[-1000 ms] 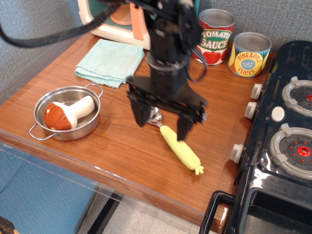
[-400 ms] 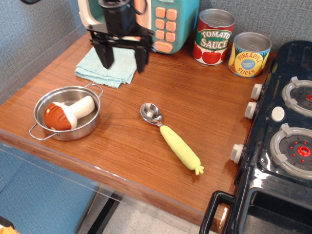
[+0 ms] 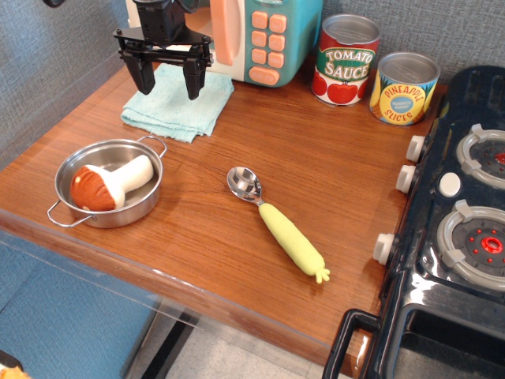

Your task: Move the towel in front of the cans

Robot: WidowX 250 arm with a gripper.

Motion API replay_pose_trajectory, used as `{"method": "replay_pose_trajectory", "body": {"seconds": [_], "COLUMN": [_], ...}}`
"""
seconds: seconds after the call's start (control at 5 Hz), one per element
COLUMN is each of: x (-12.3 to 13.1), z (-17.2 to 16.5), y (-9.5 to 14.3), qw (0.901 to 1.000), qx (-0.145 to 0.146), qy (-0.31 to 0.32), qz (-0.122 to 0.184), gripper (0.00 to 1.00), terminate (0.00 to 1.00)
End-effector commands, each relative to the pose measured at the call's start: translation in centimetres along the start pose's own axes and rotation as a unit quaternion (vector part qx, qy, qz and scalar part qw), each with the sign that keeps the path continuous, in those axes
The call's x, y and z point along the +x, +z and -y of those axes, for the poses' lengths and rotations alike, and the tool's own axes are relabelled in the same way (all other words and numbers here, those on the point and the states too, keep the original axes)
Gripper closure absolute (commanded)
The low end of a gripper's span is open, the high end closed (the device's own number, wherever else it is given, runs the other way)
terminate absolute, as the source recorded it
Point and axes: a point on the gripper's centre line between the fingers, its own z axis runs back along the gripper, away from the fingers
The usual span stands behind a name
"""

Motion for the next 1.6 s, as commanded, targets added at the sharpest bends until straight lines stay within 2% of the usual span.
{"method": "replay_pose_trajectory", "body": {"seconds": [0.0,0.2,0.6,0.8,1.0,1.2,1.4], "x": [2.8,2.9,1.3,0.8,0.2,-0.5,-1.3], "z": [-0.2,0.7,3.3,7.0,11.4,16.3,20.8], "y": [-0.4,-1.5,-2.1,-1.5,-1.2,-1.8,-2.5], "qw": [0.9992,0.9984,0.9983,0.997,0.9946,0.991,0.9874], "qx": [0.019,0.028,0.016,0.0,-0.031,-0.05,-0.05], "qy": [-0.032,-0.048,-0.055,-0.078,-0.099,-0.124,-0.15], "qz": [0.014,0.005,-0.006,-0.003,0.003,0.0,-0.007], "gripper": [0.0,0.0,0.0,0.0,0.0,0.0,0.0], "terminate": [0.0,0.0,0.0,0.0,0.0,0.0,0.0]}}
